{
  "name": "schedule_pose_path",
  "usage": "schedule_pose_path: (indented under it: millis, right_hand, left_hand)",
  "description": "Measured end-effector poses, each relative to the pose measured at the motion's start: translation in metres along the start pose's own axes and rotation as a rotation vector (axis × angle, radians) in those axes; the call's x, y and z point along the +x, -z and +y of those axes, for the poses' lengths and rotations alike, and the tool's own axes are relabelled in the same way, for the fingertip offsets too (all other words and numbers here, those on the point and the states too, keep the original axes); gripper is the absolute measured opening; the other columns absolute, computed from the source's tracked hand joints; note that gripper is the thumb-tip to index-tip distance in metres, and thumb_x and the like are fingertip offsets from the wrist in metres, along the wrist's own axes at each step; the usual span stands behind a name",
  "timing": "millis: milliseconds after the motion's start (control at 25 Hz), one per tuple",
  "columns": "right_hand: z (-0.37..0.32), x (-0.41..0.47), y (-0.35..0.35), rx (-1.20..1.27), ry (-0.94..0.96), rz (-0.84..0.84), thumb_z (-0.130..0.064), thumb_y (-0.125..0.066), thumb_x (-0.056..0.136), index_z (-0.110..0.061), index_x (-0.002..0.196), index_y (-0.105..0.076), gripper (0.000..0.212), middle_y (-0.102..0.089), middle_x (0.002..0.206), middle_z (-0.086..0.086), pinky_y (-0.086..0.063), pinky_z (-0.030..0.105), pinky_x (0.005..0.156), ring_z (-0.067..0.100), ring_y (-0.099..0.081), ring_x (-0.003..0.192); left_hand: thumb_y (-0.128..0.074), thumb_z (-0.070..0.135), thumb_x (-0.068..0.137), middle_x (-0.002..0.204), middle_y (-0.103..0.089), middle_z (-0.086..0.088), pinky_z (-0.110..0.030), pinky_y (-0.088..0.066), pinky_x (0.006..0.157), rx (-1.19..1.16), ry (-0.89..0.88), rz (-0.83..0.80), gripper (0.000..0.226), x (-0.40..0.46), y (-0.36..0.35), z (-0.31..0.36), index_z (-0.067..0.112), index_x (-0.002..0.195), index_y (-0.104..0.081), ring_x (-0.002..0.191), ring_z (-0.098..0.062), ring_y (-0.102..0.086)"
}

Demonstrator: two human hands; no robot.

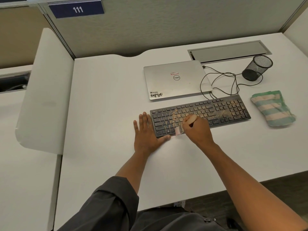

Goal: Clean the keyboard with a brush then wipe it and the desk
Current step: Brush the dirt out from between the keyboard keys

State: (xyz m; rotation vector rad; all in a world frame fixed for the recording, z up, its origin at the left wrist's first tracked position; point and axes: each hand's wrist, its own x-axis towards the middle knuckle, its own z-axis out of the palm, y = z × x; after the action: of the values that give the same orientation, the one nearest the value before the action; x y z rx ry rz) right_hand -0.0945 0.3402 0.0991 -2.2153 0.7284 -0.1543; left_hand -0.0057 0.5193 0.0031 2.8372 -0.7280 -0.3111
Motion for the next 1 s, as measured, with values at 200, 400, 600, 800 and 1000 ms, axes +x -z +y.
schedule_pose_path:
  millis: [200, 400, 600, 800, 1000]
  right_hand:
    - [-0.006, 0.014, 0.004, 0.228, -0.062, 0.024, -0.016, -0.061, 0.092, -0.014, 0.088, -0.067, 0.009, -0.07, 0.068, 0.006, -0.054, 0.032, 0.049, 0.018, -0.065, 0.054]
    - [-0.009, 0.017, -0.009, 0.077, -0.02, 0.008, -0.021, -0.056, 0.096, -0.015, 0.086, -0.066, 0.015, -0.069, 0.069, 0.003, -0.054, 0.031, 0.054, 0.02, -0.066, 0.059]
    - [-0.007, 0.024, 0.001, 0.021, -0.013, 0.09, -0.023, -0.056, 0.095, -0.015, 0.088, -0.068, 0.016, -0.069, 0.072, 0.0, -0.051, 0.022, 0.058, 0.015, -0.066, 0.066]
    - [-0.01, 0.029, -0.008, 0.132, -0.036, -0.019, -0.026, -0.054, 0.097, -0.02, 0.088, -0.067, 0.017, -0.071, 0.069, 0.004, -0.058, 0.034, 0.055, 0.018, -0.068, 0.059]
    - [-0.002, 0.041, 0.011, -0.069, 0.027, 0.064, -0.023, -0.052, 0.096, -0.011, 0.086, -0.068, 0.021, -0.069, 0.074, 0.003, -0.048, 0.025, 0.059, 0.019, -0.067, 0.071]
  left_hand:
    - [-0.022, 0.101, 0.072, 0.168, 0.012, -0.017, -0.056, 0.008, 0.124, -0.014, -0.004, 0.014, 0.135, 0.0, -0.001, -0.001, 0.003, 0.16, 0.008, 0.155, -0.029, 0.02]
    - [-0.019, 0.102, 0.071, 0.168, 0.013, -0.018, -0.056, 0.009, 0.123, -0.022, -0.009, 0.007, 0.136, 0.001, -0.001, -0.003, 0.002, 0.16, 0.008, 0.154, -0.029, 0.021]
    - [-0.019, 0.102, 0.071, 0.169, 0.012, -0.017, -0.056, 0.01, 0.123, -0.035, -0.012, 0.008, 0.137, 0.002, -0.002, -0.003, 0.002, 0.16, 0.006, 0.154, -0.029, 0.021]
    - [-0.022, 0.101, 0.071, 0.169, 0.012, -0.017, -0.056, 0.01, 0.123, -0.028, 0.001, -0.009, 0.136, 0.0, 0.002, -0.001, 0.003, 0.16, 0.007, 0.154, -0.028, 0.021]
    - [-0.023, 0.102, 0.071, 0.169, 0.013, -0.016, -0.054, 0.011, 0.124, -0.024, -0.001, -0.002, 0.136, -0.001, 0.003, 0.001, 0.004, 0.16, 0.008, 0.154, -0.027, 0.022]
